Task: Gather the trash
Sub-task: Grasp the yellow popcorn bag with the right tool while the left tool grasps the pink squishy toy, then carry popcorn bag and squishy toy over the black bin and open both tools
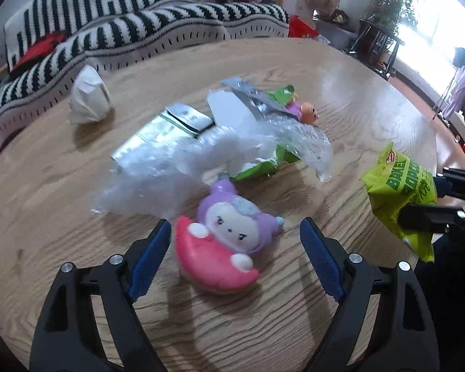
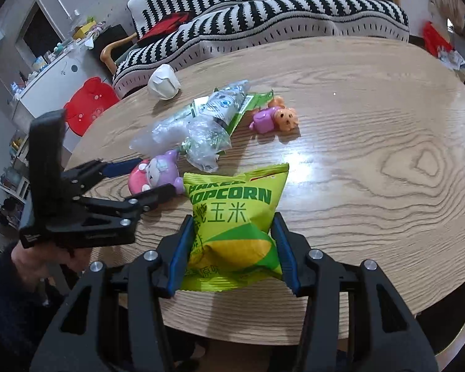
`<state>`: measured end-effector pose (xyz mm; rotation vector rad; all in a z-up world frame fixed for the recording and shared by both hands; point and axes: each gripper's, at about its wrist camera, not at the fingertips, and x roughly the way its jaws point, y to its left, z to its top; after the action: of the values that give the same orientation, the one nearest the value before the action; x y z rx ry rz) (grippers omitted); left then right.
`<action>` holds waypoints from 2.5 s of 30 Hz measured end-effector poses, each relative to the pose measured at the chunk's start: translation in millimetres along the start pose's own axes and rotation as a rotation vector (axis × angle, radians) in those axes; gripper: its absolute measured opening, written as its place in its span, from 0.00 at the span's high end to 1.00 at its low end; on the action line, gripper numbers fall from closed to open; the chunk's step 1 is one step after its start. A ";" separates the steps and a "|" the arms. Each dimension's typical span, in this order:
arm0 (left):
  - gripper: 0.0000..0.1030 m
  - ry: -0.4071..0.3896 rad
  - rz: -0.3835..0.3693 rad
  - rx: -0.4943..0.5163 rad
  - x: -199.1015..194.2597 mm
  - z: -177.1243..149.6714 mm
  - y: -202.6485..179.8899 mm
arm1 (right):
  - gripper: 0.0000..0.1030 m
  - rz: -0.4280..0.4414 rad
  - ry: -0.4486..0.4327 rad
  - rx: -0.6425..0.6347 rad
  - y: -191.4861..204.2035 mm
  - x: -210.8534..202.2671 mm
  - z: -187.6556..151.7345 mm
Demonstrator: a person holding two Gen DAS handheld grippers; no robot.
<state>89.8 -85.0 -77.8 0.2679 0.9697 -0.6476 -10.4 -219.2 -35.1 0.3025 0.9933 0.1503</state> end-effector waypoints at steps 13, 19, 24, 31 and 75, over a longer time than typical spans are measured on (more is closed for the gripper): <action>0.47 0.025 0.048 -0.055 -24.3 -10.5 -4.1 | 0.52 -0.026 0.008 -0.037 10.0 6.8 -1.4; 0.48 -0.051 0.034 -0.091 -59.6 -18.1 -7.4 | 0.52 -0.047 0.004 -0.056 14.3 8.7 -1.0; 0.48 -0.057 0.035 -0.092 -62.2 -16.8 -7.3 | 0.52 -0.056 0.004 -0.063 16.3 10.4 -0.9; 0.49 -0.066 0.034 -0.098 -65.2 -14.0 -10.8 | 0.52 -0.062 -0.028 -0.057 13.2 -2.1 2.0; 0.47 0.144 -0.430 0.283 73.9 33.3 -450.8 | 0.51 -0.478 -0.200 0.608 -325.9 -230.7 -189.4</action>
<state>-137.4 -482.6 -89.3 0.3627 1.0835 -1.1766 -298.5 -554.0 -50.5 0.6094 0.8687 -0.6178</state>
